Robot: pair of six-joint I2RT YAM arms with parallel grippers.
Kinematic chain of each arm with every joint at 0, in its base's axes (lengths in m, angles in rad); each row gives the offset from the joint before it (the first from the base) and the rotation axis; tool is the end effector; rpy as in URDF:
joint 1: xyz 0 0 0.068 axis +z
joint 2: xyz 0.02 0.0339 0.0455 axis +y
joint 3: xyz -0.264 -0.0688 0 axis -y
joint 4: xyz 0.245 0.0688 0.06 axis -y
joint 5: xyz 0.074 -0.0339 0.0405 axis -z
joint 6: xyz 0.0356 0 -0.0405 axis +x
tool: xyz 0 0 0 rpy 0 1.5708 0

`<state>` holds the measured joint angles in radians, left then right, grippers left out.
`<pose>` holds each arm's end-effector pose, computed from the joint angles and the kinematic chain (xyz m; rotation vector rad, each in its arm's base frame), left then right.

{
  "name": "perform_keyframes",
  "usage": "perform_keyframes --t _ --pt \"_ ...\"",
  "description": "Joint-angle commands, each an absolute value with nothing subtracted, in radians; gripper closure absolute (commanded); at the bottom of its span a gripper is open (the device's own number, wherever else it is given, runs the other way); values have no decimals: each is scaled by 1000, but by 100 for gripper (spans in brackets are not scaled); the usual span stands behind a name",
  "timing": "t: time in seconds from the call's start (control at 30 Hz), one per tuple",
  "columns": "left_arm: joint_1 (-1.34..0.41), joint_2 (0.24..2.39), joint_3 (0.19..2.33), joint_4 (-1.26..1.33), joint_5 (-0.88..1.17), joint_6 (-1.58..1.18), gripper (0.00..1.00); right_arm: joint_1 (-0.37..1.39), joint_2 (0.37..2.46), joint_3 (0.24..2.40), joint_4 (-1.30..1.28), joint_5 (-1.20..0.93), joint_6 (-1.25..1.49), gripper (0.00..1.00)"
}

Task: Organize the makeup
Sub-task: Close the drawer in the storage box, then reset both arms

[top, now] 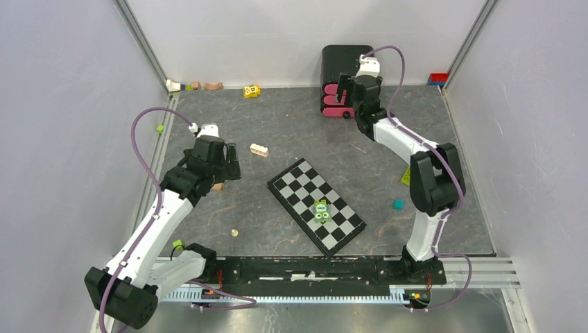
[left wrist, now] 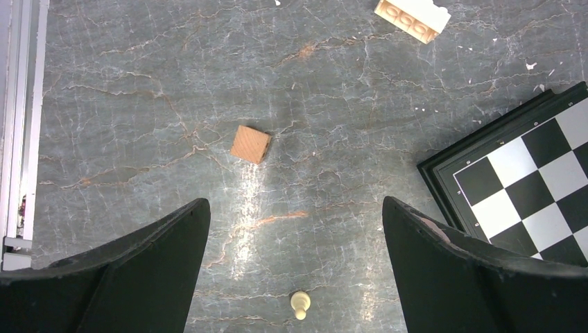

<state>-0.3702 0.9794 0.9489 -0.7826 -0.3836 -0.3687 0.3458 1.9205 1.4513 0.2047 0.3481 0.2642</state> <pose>0.1848 -0.0574 0.3074 -0.1764 2.3047 0.0860 0.4367 0.1444 0.2762 0.1690 1.8127 0.1120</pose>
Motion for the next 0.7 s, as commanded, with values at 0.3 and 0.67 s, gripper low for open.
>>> perform_keyframes --t 0.3,0.67 --pt "-362 992 951 -745 -378 -313 0 317 1507 1135 210 304 348 11" --pt "-359 1001 953 -745 -361 -313 0 316 1181 806 65 288 507 10"
